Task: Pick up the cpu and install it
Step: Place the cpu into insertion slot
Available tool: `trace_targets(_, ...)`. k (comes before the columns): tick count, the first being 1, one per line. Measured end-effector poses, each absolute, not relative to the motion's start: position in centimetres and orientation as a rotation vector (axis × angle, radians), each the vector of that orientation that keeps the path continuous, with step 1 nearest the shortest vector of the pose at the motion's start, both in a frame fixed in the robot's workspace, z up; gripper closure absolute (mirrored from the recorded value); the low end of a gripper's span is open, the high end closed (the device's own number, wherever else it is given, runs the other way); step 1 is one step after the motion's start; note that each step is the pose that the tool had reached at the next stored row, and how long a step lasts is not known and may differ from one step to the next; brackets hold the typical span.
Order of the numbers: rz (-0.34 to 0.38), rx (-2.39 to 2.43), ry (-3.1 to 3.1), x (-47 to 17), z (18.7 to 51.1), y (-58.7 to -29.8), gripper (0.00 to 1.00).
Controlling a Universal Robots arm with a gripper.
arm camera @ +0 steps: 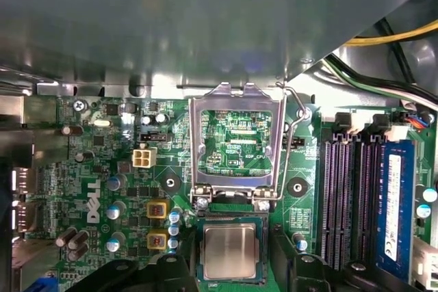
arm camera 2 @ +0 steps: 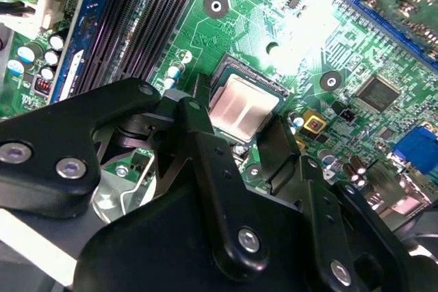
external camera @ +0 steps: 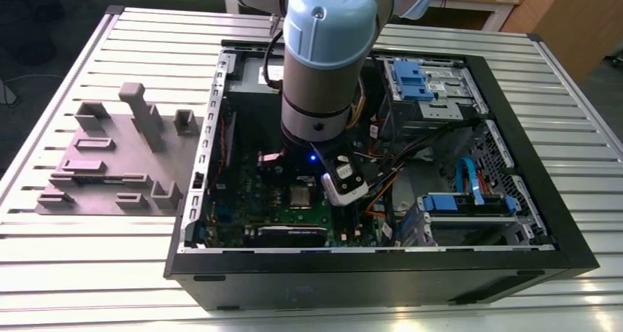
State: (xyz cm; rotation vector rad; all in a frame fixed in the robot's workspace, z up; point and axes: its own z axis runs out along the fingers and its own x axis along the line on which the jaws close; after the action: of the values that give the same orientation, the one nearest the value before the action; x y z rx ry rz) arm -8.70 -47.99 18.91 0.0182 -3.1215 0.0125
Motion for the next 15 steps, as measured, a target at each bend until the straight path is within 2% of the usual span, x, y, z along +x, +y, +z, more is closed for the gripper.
trace_targets(3,0.013,0.018,-3.121,-8.7,18.88,-48.03,0.45)
trace_targets(5,0.013,0.018,-3.121,-8.71,18.9,-48.09,0.52)
trace_targets(15,0.01,0.018,-3.12,-8.68,19.11,-48.15,0.53)
